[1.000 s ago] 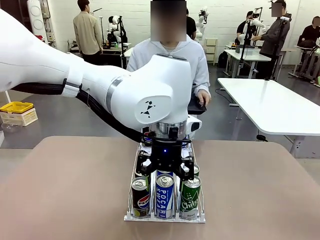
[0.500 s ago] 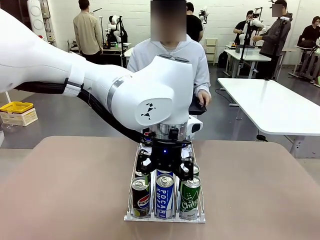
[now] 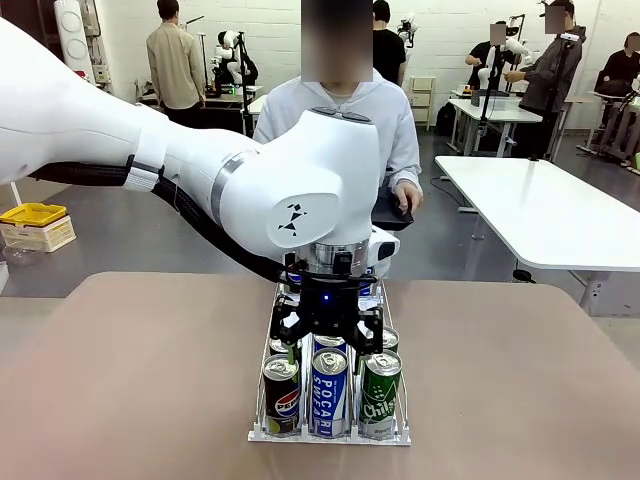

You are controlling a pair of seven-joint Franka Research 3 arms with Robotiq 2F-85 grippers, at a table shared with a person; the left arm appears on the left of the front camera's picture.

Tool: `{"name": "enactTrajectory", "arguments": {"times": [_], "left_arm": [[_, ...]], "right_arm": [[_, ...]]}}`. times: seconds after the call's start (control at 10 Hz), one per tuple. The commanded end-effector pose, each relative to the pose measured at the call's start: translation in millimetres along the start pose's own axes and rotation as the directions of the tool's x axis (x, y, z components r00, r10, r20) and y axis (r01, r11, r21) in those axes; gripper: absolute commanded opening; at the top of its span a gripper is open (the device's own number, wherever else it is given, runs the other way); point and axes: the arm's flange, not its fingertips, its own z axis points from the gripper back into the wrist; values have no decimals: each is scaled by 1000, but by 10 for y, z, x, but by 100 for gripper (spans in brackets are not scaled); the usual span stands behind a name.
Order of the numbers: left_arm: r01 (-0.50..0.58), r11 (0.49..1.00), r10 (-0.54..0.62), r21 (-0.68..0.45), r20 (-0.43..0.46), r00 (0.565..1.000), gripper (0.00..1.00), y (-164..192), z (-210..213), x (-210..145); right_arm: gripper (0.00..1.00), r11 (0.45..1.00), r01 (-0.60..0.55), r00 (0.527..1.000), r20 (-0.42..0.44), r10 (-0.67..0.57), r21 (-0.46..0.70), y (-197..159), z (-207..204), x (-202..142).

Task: Retrieve and hand over the desired beverage to the person.
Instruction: Pick up a can of the same type that the person held from the Automatic Can Dispenser.

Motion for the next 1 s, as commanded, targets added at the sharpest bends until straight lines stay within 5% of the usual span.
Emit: {"name": "enactTrajectory", "arguments": {"times": [0.0, 0.5, 0.6, 0.7, 0.8, 0.9], "left_arm": [[14, 1000, -14, -8, 7, 1000, 100, 7, -48, 32], [22, 1000, -22, -21, -11, 1000, 100, 14, -79, 43], [29, 999, -29, -26, -12, 999, 40, 10, -79, 43], [26, 999, -27, -32, -18, 999, 40, 12, -75, 46], [25, 999, -26, -33, -18, 1000, 0, 12, -71, 47], [21, 999, -22, -32, -20, 1000, 36, 11, -70, 44]], "right_arm": [[100, 1000, -6, 1000, 4, 6, 27, -22, -17, 4], [100, 1000, -6, 1000, 4, 6, 27, -22, -17, 4], [100, 1000, -6, 1000, 4, 6, 27, -22, -17, 4], [100, 1000, -6, 1000, 4, 6, 27, -22, -17, 4], [100, 1000, -6, 1000, 4, 6, 27, -22, -17, 4], [100, 1000, -6, 1000, 4, 6, 27, -22, -17, 4]]}}
